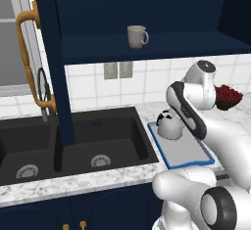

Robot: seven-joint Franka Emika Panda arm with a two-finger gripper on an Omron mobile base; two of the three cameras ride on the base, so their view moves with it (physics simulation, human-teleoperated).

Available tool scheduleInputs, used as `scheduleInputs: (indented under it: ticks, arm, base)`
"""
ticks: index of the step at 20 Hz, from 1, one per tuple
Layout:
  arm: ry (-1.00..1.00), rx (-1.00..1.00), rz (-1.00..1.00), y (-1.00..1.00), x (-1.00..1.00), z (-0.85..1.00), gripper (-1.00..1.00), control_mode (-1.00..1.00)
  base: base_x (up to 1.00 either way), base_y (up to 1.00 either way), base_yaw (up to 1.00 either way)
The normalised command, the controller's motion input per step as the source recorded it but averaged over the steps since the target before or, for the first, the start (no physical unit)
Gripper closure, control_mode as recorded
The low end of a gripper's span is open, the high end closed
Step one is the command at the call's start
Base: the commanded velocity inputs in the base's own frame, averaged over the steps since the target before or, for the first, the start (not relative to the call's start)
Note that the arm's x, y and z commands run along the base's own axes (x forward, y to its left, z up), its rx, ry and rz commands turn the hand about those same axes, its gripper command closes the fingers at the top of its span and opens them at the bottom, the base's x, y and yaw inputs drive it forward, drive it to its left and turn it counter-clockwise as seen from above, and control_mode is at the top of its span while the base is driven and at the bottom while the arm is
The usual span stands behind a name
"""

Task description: Pick the kettle from the counter and place it on the tray. Then pick the mug from the cabinet and place it on the tray. Then close the cabinet doors.

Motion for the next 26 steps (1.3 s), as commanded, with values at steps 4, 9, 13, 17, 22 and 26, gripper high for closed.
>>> scheduleInputs:
  ticks: [4, 9, 13, 17, 22, 26]
  arm:
    - [-0.25, 0.13, -0.24, 0.59, -0.07, 0.72, -1.00, -1.00]
    - [-0.16, 0.18, -0.28, 0.62, 0.00, 0.67, -1.00, -1.00]
    - [-0.12, 0.22, -0.19, 0.52, -0.12, 0.85, -1.00, -1.00]
    - [-0.06, 0.31, -0.04, 0.18, -0.24, 0.82, -1.00, -1.00]
    - [-0.05, 0.01, 0.00, 0.08, -0.03, 0.00, -1.00, -1.00]
    - [-0.23, 0.00, -0.13, -0.07, -0.42, 0.40, -1.00, -1.00]
  base:
    - [0.00, 0.00, 0.00]
    - [0.00, 0.00, 0.00]
    - [0.00, 0.00, 0.00]
    - [0.00, 0.00, 0.00]
    - [0.00, 0.00, 0.00]
    - [0.00, 0.00, 0.00]
